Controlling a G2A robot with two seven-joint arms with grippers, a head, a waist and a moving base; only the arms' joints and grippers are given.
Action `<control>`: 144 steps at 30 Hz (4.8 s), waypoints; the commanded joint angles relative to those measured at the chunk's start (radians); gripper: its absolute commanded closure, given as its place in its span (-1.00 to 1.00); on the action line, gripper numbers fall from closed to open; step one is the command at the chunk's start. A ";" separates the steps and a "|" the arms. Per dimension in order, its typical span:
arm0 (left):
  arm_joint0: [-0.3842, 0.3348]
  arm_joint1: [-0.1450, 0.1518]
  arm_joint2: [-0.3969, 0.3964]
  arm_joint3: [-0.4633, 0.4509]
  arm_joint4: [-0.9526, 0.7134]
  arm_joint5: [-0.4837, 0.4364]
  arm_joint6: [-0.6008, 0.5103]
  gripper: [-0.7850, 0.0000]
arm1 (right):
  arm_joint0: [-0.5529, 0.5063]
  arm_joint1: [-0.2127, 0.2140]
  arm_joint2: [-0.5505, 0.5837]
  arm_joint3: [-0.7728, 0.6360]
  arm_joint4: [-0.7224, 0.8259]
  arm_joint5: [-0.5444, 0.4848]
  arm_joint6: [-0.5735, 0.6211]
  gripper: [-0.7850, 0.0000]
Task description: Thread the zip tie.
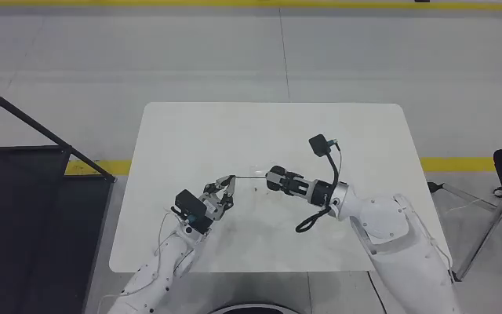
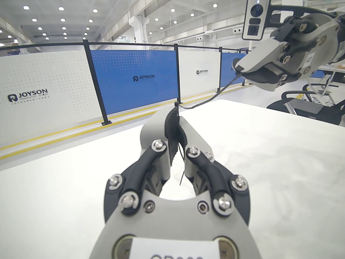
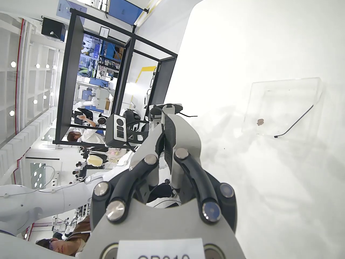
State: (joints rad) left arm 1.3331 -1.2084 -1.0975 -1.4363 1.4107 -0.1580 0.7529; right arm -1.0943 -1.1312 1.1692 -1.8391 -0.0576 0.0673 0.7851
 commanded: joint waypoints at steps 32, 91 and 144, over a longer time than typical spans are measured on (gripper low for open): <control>0.000 0.000 0.000 0.000 0.000 0.000 0.000 1.00 | -0.017 0.000 0.005 0.009 0.041 -0.092 -0.032 1.00; 0.014 -0.010 0.001 -0.023 0.030 -0.006 -0.047 1.00 | -0.030 -0.006 -0.001 0.022 0.094 -0.174 -0.070 1.00; 0.029 -0.030 -0.044 -0.036 -0.007 0.000 0.004 1.00 | 0.025 -0.004 -0.013 0.028 0.033 0.034 -0.019 1.00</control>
State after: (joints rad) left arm 1.3623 -1.2385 -1.1421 -1.4721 1.4039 -0.1580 0.7573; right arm -1.0694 -1.1356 1.1563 -1.8112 -0.0246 0.0997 0.7656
